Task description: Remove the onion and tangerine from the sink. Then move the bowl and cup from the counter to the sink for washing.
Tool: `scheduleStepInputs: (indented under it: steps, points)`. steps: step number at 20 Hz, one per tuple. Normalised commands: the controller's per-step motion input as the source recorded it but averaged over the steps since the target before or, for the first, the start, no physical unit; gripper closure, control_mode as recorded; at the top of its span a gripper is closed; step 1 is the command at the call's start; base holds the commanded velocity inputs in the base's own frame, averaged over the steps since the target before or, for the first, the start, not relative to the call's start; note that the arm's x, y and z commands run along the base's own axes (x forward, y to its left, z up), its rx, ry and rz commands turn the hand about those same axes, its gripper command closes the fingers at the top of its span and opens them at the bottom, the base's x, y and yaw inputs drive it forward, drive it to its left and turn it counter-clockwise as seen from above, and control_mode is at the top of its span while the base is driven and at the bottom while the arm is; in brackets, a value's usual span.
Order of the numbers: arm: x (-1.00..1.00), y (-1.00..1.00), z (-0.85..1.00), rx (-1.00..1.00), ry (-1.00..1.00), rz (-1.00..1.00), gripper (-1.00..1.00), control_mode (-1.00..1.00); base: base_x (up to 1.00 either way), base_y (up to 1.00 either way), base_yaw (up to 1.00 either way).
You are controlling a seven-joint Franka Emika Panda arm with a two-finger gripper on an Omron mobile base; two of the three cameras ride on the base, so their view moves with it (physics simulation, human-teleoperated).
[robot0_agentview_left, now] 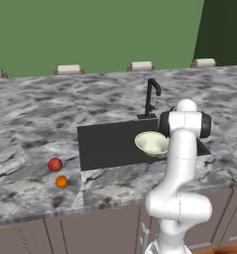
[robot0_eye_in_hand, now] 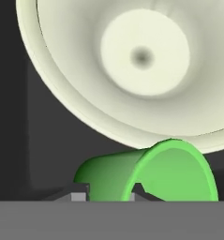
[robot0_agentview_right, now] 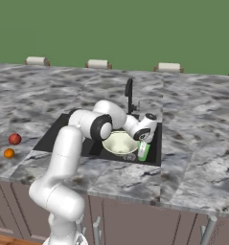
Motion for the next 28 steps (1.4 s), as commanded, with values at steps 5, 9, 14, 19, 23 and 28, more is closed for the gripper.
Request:
scheduleStepInputs:
  steps: [5,9,14,19,23,28]
  points:
    - [-0.23,-0.21,-0.38,-0.02,0.06,-0.02,1.0,-1.0,0.0,0.0,0.0]
    - [-0.32,-0.22,-0.34,0.0,0.02,-0.02,1.0,-1.0,0.0,0.0,0.0]
    - [-0.38,-0.25,-0.33,0.0,0.0,-0.02,1.0,-1.0,0.0,0.0,0.0]
    - [-0.39,-0.22,-0.3,0.0,0.0,-0.03,1.0,-1.0,0.0,0.0,0.0]
    - [-0.31,-0.13,-0.26,0.0,0.0,-0.03,1.0,-1.0,0.0,0.0,0.0]
    - [-0.28,-0.04,-0.24,0.0,0.0,-0.03,1.0,-1.0,0.0,0.0,0.0]
